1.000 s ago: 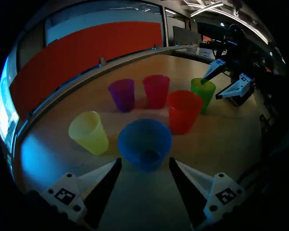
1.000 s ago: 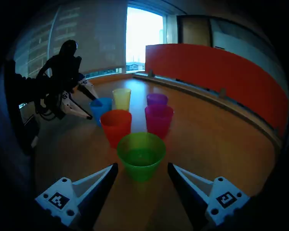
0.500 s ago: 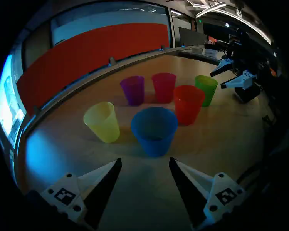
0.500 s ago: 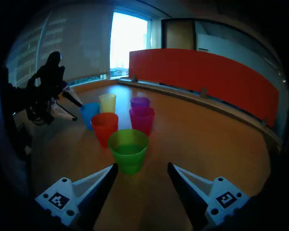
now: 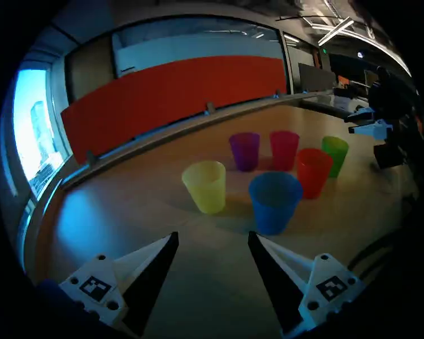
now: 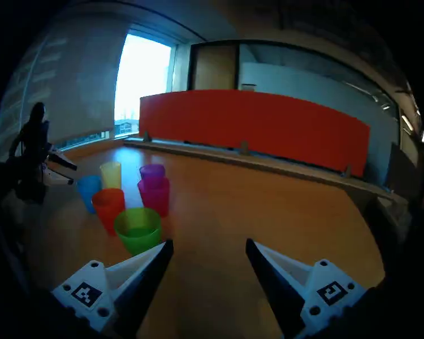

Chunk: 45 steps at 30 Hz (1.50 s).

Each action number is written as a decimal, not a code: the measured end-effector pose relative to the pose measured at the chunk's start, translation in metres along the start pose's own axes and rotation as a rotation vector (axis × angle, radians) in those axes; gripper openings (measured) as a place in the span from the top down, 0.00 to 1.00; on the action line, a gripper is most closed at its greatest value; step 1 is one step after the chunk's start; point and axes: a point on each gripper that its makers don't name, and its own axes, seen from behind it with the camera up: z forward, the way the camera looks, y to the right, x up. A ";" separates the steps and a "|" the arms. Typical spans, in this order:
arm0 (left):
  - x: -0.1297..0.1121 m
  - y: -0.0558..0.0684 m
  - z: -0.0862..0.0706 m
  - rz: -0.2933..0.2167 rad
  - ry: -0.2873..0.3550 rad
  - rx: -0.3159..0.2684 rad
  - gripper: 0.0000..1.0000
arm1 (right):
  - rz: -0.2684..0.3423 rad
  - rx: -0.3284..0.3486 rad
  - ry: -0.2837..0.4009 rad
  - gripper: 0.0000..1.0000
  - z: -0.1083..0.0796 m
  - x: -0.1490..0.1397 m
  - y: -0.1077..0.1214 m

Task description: Pour water

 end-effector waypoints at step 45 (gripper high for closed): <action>0.055 -0.093 -0.066 -0.266 0.437 0.339 0.09 | 0.141 -0.349 0.341 0.01 0.010 0.088 0.017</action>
